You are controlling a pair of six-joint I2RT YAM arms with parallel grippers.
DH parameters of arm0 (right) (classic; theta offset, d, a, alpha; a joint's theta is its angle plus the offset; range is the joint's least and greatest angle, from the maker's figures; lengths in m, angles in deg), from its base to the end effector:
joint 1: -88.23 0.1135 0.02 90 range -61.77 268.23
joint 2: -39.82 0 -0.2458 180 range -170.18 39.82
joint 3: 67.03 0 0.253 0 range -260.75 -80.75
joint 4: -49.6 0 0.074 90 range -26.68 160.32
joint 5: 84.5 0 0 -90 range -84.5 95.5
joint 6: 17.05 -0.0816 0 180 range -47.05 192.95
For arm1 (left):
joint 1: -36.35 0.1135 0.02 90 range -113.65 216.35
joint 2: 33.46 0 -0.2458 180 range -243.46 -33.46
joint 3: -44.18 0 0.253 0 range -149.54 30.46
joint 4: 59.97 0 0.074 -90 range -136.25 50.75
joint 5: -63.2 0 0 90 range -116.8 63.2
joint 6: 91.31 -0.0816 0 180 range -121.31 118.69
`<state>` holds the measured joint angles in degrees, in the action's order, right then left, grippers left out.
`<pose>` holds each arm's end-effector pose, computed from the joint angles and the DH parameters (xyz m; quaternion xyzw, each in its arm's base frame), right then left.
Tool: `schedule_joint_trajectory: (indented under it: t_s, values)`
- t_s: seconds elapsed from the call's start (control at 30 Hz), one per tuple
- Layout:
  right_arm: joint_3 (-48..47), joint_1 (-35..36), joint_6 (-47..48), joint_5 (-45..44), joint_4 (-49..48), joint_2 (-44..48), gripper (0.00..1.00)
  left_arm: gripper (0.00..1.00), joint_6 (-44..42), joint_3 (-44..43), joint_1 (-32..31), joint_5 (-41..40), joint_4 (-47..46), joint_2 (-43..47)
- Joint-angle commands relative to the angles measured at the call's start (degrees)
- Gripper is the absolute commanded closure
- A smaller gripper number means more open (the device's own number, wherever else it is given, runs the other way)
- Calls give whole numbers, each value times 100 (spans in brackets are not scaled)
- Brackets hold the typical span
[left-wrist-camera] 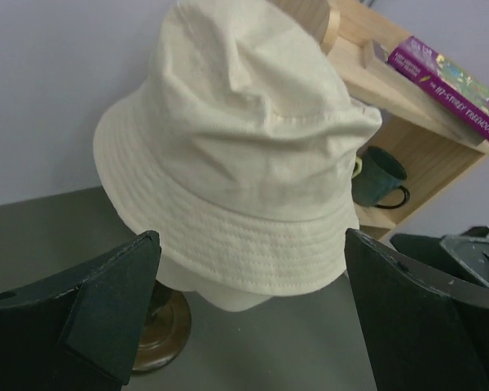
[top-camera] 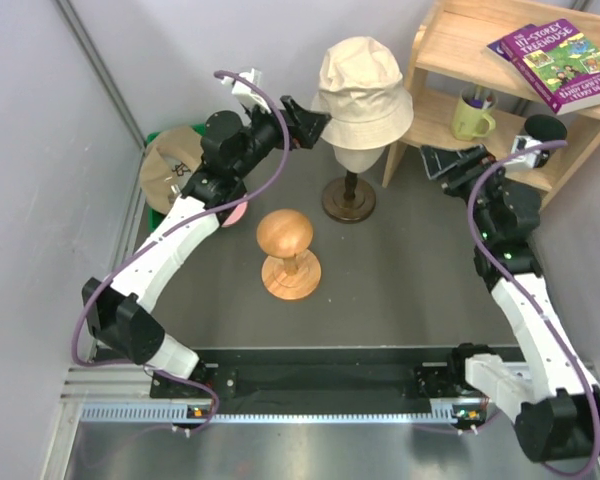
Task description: Stack the hats
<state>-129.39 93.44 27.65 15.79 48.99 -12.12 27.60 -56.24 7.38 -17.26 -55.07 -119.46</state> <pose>0.2663 0.0389 0.3823 0.1521 0.6187 0.3795 0.6709 0.3436 -0.2057 0.4473 0.0638 0.6437 -0.4151 0.6397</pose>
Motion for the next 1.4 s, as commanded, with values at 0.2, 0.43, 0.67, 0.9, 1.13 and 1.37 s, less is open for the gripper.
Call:
schedule_joint_trajectory:
  t_s: [0.2, 0.43, 0.67, 0.9, 1.13, 1.37]
  values:
    - [-611, 735, -981, 0, -2267, -1369, 20, 1, 414, 311, -3, 531, -603, -268]
    - [-848, 859, -1104, -202, -2426, -1916, 21, 1, 546, 250, -3, 619, -770, -549]
    - [-928, 859, -1095, -211, -2355, -2197, 25, 1, 625, 232, -3, 593, -867, -743]
    - [-796, 850, -1095, -228, -2557, -2276, 59, 1, 669, 153, -3, 523, -911, -875]
    - [-567, 850, -1236, -193, -2892, -2425, 96, 1, 652, 144, -3, 391, -902, -919]
    - [-418, 850, -1183, -386, -2532, -2382, 100, 2, 564, 250, -3, 285, -718, -910]
